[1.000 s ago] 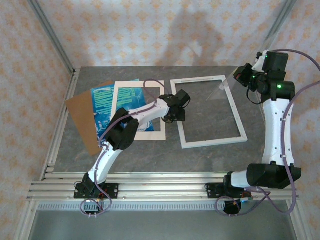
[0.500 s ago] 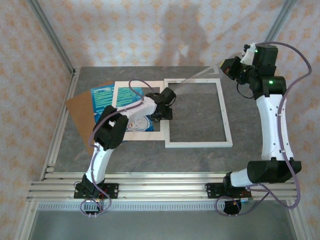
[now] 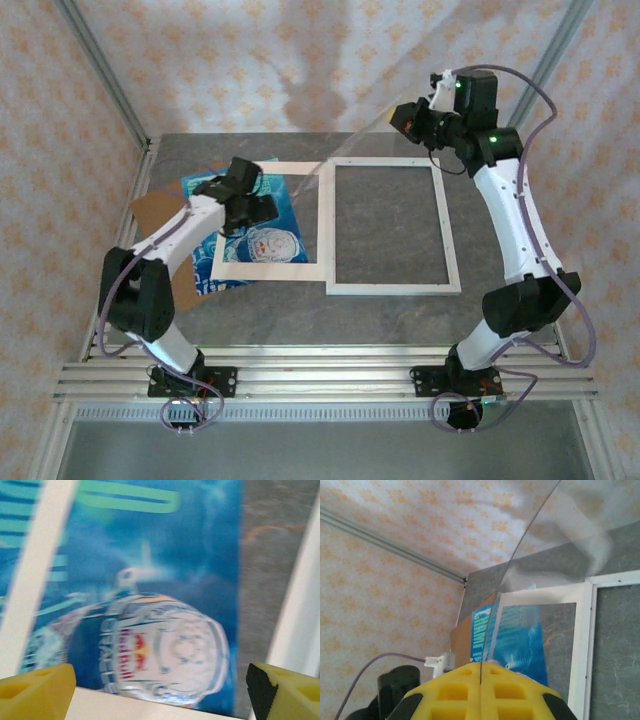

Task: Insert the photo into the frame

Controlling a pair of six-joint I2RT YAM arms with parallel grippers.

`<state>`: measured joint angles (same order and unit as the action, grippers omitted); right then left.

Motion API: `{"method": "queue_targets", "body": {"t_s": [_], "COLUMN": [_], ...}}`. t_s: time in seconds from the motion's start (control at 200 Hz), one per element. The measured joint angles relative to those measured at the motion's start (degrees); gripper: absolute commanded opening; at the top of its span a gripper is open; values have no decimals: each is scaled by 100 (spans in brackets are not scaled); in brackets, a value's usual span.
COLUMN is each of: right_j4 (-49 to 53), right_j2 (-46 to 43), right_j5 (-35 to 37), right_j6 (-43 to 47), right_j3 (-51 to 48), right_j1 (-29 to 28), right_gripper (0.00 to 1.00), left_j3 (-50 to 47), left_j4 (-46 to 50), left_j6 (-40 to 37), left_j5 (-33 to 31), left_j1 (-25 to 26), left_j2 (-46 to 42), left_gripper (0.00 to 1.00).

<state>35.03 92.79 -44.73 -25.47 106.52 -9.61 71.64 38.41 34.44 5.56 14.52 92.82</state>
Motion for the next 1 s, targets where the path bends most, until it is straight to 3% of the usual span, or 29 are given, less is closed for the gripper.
{"method": "queue_targets", "body": {"t_s": [0.105, 0.325, 0.495, 0.816, 1.001], "right_j4": [-452, -949, -979, 39, 396], "right_j2": [-205, -407, -586, -664, -496], "right_j5": [-87, -254, -269, -11, 109], "right_j6": [-173, -348, -155, 1322, 1963], "right_j3": [-953, -2833, -3790, -4041, -4033], "right_j1": [2, 9, 269, 772, 890], "right_gripper": [0, 0, 0, 0, 0], "left_j3": [-372, -501, -501, -483, -42], "left_j4": [-11, -321, -651, -1180, -1296], "left_j6": [0, 122, 282, 396, 358], "left_j5": [24, 505, 793, 1193, 1353], "left_j1": [-260, -254, -254, -170, 337], "left_j2": [-118, -13, 127, 208, 756], "left_gripper": [91, 91, 100, 100, 100]}}
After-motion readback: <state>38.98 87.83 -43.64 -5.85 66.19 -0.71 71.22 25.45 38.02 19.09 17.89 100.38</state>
